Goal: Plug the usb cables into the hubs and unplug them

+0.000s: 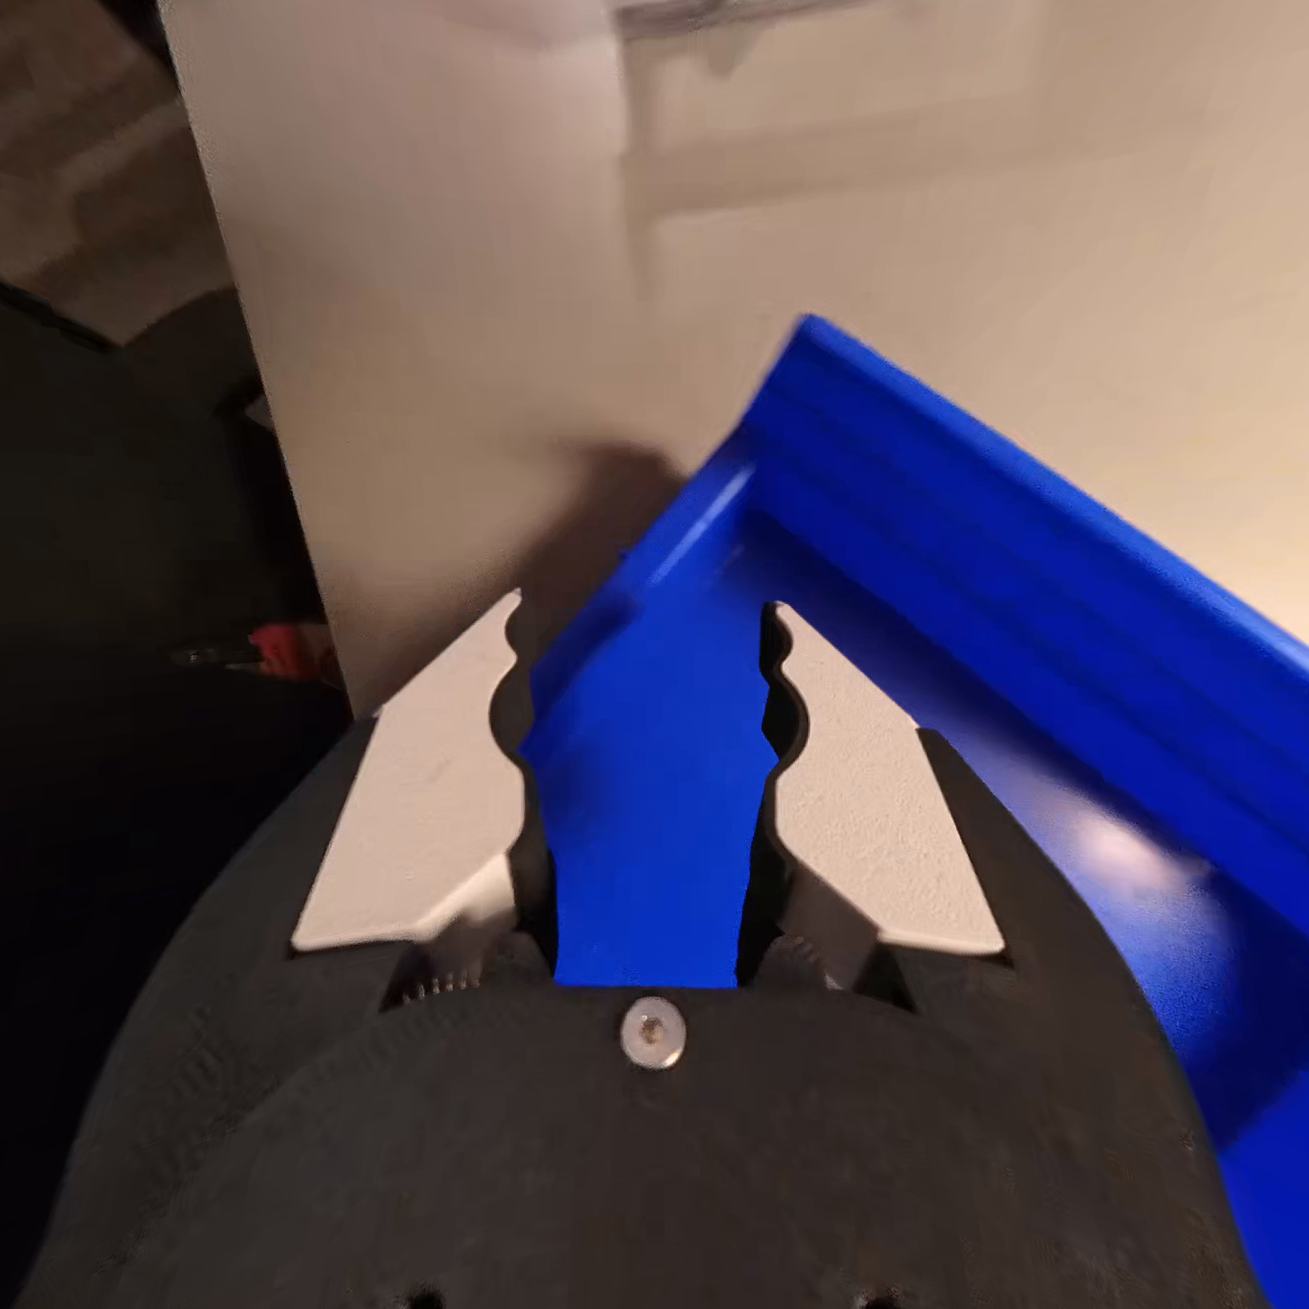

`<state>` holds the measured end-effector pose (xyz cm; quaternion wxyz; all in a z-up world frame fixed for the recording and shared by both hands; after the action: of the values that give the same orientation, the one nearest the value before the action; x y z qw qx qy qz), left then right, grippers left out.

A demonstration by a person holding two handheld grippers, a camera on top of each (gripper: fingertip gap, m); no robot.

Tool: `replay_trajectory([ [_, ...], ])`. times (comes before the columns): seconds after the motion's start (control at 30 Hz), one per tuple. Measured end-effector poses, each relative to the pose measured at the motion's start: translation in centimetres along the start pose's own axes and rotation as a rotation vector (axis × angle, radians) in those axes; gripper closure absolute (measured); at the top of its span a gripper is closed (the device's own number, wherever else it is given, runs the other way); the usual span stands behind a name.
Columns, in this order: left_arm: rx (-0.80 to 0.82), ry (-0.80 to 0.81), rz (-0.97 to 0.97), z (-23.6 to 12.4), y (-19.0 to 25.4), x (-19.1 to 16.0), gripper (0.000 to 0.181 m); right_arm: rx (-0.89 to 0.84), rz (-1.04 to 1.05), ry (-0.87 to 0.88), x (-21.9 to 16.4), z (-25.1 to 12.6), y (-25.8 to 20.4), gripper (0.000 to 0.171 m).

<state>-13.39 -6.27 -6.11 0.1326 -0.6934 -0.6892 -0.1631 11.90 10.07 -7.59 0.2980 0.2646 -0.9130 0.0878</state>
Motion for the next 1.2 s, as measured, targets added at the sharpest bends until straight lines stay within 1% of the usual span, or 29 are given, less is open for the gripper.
replay_trajectory([
  [0.07,0.0,-0.117,-0.018,3.7,-0.1,0.2,0.11,-0.011,-0.061,-0.072,-0.1,2.3,-1.1,0.106],
  [0.1,0.032,-0.177,-0.027,4.9,-0.5,0.0,0.118,-0.027,-0.094,-0.111,-0.5,3.2,-1.3,0.109],
  [0.13,0.063,-0.233,-0.015,5.8,-0.8,-0.5,0.135,-0.037,-0.123,-0.147,-1.0,3.8,-1.4,0.116],
  [0.17,0.061,-0.263,0.011,6.3,-0.8,-0.9,0.143,-0.029,-0.137,-0.164,-1.5,4.2,-1.5,0.119],
  [0.2,0.074,-0.251,0.022,6.3,-0.7,-1.0,0.143,-0.006,-0.127,-0.154,-1.7,4.1,-1.6,0.125],
  [0.27,0.04,-0.278,0.032,5.7,-0.1,-2.1,0.145,-0.007,-0.14,-0.157,-2.5,3.4,-1.1,0.133],
  [0.33,0.007,-0.34,0.054,4.8,0.6,-4.2,0.146,-0.041,-0.172,-0.174,-3.9,2.2,0.0,0.136],
  [0.43,-0.036,-0.465,0.049,2.9,1.4,-8.7,0.15,-0.09,-0.169,-0.231,-6.9,-0.2,2.0,0.14],
  [0.5,-0.034,-0.534,0.028,1.3,1.6,-12.1,0.152,-0.162,-0.141,-0.271,-9.1,-2.0,3.5,0.135],
  [0.53,-0.014,-0.531,0.01,0.5,1.7,-13.6,0.151,-0.207,-0.12,-0.284,-10.1,-2.8,4.2,0.133],
  [0.57,0.008,-0.484,-0.017,-0.3,1.8,-14.5,0.147,-0.254,-0.091,-0.282,-10.8,-3.7,4.7,0.13],
  [0.63,0.026,-0.281,-0.084,-1.9,2.6,-14.9,0.131,-0.327,-0.002,-0.217,-11.3,-5.0,5.3,0.125],
  [0.7,0.101,0.013,-0.168,-2.9,3.1,-13.8,0.125,-0.414,0.107,-0.113,-10.9,-6.0,5.5,0.118],
  [0.77,0.162,0.339,-0.278,-3.0,3.4,-12.0,0.119,-0.521,0.214,0.02,-10.0,-6.3,5.4,0.112],
  [0.8,0.189,0.456,-0.328,-2.7,3.5,-11.4,0.116,-0.565,0.267,0.065,-9.5,-6.2,5.3,0.109],
  [0.83,0.226,0.505,-0.364,-2.0,3.4,-11.2,0.116,-0.604,0.302,0.098,-9.0,-5.9,5.0,0.106],
  [0.97,0.436,0.504,-0.411,0.7,1.9,-10.5,0.118,-0.7,0.422,0.239,-5.8,-3.7,4.8,0.101],
  [1.03,0.54,0.499,-0.408,1.0,1.4,-10.4,0.133,-0.803,0.469,0.263,-5.2,-2.6,6.1,0.105],
  [1.07,0.586,0.505,-0.401,0.9,1.4,-10.6,0.139,-0.87,0.478,0.278,-5.2,-2.4,6.8,0.115],
  [1.1,0.602,0.52,-0.385,0.7,1.6,-10.7,0.141,-0.915,0.482,0.303,-5.4,-2.3,7.3,0.132],
  [1.13,0.61,0.538,-0.375,0.5,1.9,-10.9,0.144,-0.919,0.489,0.337,-5.7,-2.3,7.5,0.15],
  [1.2,0.629,0.551,-0.362,-0.1,2.4,-12.0,0.149,-0.846,0.515,0.403,-6.6,-2.7,7.1,0.152],
])
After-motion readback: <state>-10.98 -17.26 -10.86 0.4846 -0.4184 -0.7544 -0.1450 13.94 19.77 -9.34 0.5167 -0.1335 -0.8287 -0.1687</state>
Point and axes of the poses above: each gripper's, where its closed fingertips meet, z out along the fingers, x out of its top, y = z × x across the jaws, the point moved 6 cm from there along -z, back along the fingers, and after that the axes turned 12 degrees about -x, right-handed, at the moved point
